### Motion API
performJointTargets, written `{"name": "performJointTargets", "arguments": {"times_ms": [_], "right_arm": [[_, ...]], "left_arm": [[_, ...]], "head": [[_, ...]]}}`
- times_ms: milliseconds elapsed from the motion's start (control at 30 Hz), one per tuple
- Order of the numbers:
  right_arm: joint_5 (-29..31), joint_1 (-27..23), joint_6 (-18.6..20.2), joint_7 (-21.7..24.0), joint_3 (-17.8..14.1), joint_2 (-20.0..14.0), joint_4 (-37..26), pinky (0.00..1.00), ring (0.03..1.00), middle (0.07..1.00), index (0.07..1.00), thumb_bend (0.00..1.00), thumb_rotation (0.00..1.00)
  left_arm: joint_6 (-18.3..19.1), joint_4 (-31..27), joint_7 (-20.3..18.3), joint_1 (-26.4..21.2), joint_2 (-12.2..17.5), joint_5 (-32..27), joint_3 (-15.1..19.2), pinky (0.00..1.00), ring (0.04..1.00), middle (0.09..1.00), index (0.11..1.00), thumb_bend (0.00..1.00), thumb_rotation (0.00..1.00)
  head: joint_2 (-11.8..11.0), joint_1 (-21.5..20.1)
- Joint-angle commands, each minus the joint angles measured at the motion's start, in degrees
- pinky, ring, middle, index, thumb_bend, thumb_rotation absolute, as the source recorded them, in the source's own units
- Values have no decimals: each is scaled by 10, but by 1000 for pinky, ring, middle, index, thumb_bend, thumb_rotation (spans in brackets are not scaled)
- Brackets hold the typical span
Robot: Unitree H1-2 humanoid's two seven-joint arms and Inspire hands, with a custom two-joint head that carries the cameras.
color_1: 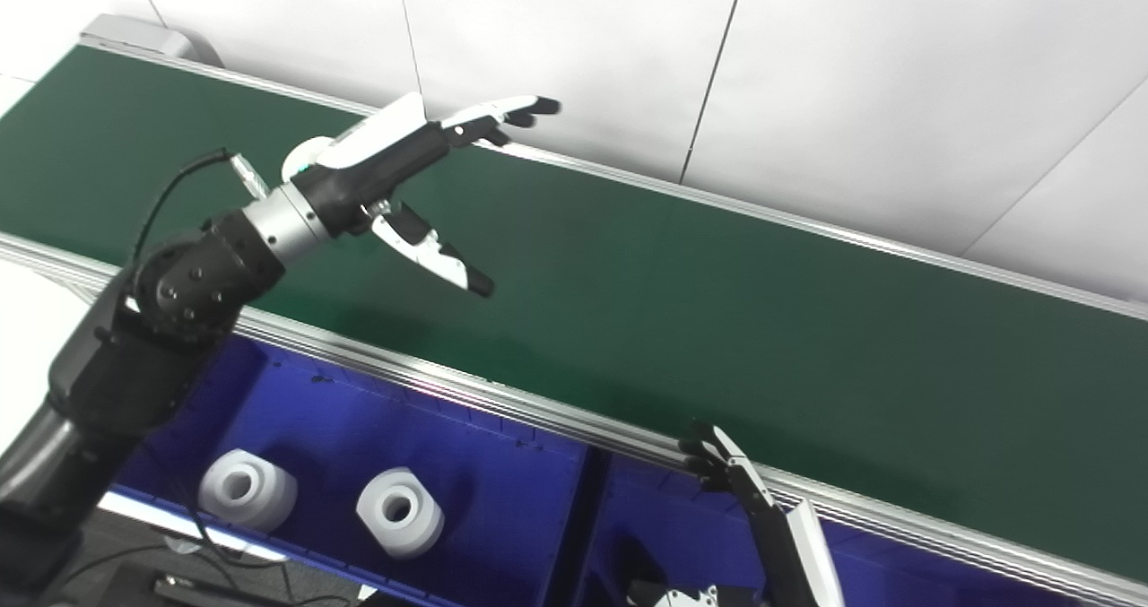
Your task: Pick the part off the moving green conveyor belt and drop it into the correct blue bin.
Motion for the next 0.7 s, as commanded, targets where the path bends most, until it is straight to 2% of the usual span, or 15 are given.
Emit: {"name": "performJointTargets", "arguments": {"times_ms": [0, 167, 300, 433, 533, 667], "right_arm": [[5, -1, -12, -4, -2, -1, -16, 721, 775, 815, 893, 895, 367], [12, 1, -9, -2, -2, -1, -15, 713, 772, 813, 890, 902, 362], [15, 1, -21, -5, -1, -1, -7, 732, 779, 814, 890, 903, 368], [22, 3, -29, -6, -2, -3, 1, 709, 782, 818, 891, 907, 357], [24, 4, -31, -5, -2, -6, 4, 716, 790, 818, 894, 909, 366], [37, 3, -46, -3, -1, -10, 18, 698, 790, 828, 898, 902, 369]], "left_arm": [[6, 6, 9, -36, 15, 12, 9, 833, 925, 958, 943, 880, 261], [7, 59, 7, -67, 24, 32, 4, 812, 912, 952, 940, 887, 237], [11, 98, 10, -87, 28, 69, -9, 824, 919, 957, 948, 896, 242], [-3, 132, 23, -96, 29, 91, -17, 875, 922, 951, 938, 919, 246], [-5, 154, 36, -102, 30, 119, -24, 952, 941, 952, 938, 927, 223], [8, 187, 35, -111, 37, 160, -38, 997, 990, 983, 942, 955, 215]], "head": [[-1, 0], [-11, 12], [-21, 18], [-32, 31], [-38, 37], [-50, 35]]}}
